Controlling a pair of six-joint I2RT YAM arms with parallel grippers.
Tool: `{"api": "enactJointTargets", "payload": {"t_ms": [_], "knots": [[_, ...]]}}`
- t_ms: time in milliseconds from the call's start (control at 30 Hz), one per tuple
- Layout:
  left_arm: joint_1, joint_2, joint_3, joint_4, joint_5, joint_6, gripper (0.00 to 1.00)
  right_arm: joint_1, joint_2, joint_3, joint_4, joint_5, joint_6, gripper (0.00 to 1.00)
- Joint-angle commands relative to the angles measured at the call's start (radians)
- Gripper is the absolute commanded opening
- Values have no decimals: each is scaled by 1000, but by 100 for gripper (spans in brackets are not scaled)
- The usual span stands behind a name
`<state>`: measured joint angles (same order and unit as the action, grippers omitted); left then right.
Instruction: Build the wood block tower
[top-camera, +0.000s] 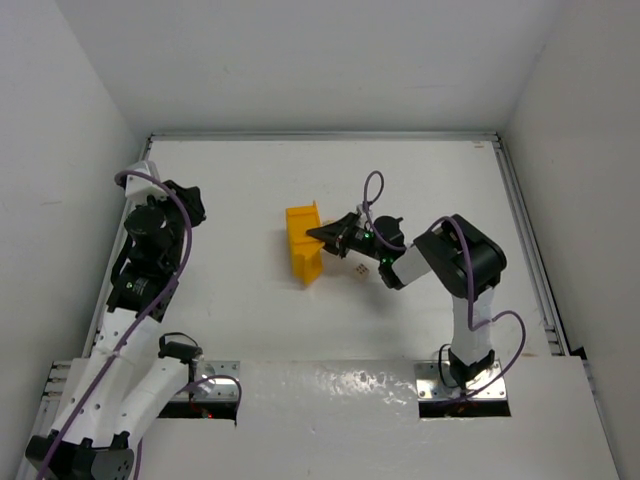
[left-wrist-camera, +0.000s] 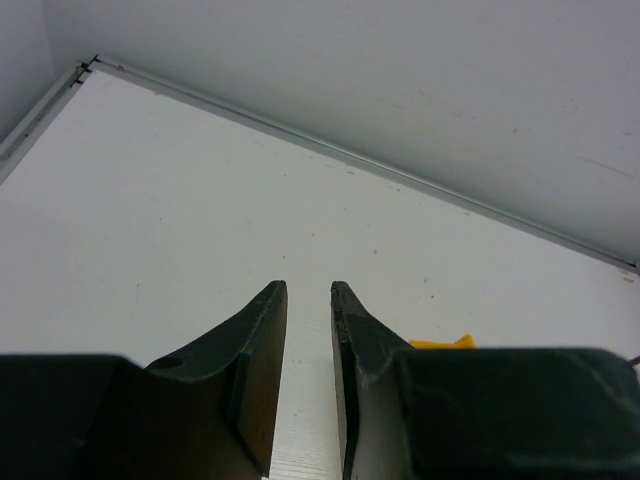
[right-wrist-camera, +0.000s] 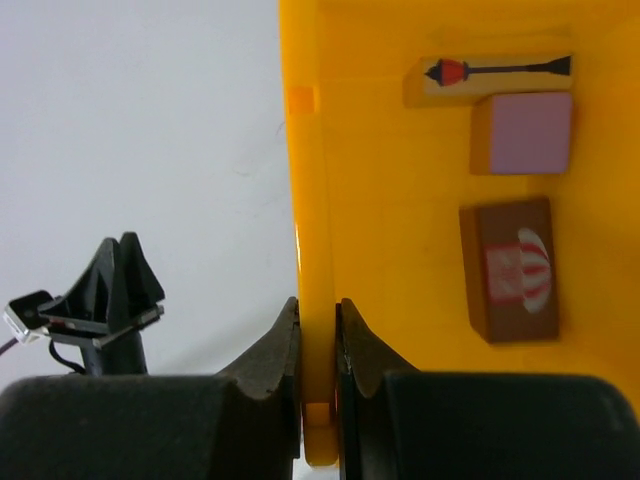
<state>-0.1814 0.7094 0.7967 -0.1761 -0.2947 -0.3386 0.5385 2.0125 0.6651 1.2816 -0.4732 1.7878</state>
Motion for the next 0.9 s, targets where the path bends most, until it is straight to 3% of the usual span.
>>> {"api": "enactJointTargets", "payload": {"t_ms": [0,67,167,333,400,467,533,600,667,733,867], "knots": [[13,-7,10,30,-12,1,22,32,-102,-89,409,34,-13,0],[13,1,13,33,2,-2,22,17,-113,-84,409,80,-14,0],[13,13,13,49,39,1,22,12,40,81,410,30,80,0],[11,7,10,36,9,0,24,81,-81,-64,409,106,2,0],[13,24,12,50,31,-2,25,55,-40,48,407,108,-19,0],[11,25,6,50,34,-2,27,49,23,90,412,100,102,0],[10,19,4,40,3,-2,28,89,-93,-83,409,105,5,0],[10,24,9,33,0,-5,29,104,-133,-154,409,132,-31,0],[11,39,7,53,41,-8,34,75,-53,-52,409,137,-47,0],[11,47,7,53,48,-7,37,72,43,43,412,93,79,0],[14,42,9,36,19,-5,42,124,-99,-149,412,148,-4,0]]}}
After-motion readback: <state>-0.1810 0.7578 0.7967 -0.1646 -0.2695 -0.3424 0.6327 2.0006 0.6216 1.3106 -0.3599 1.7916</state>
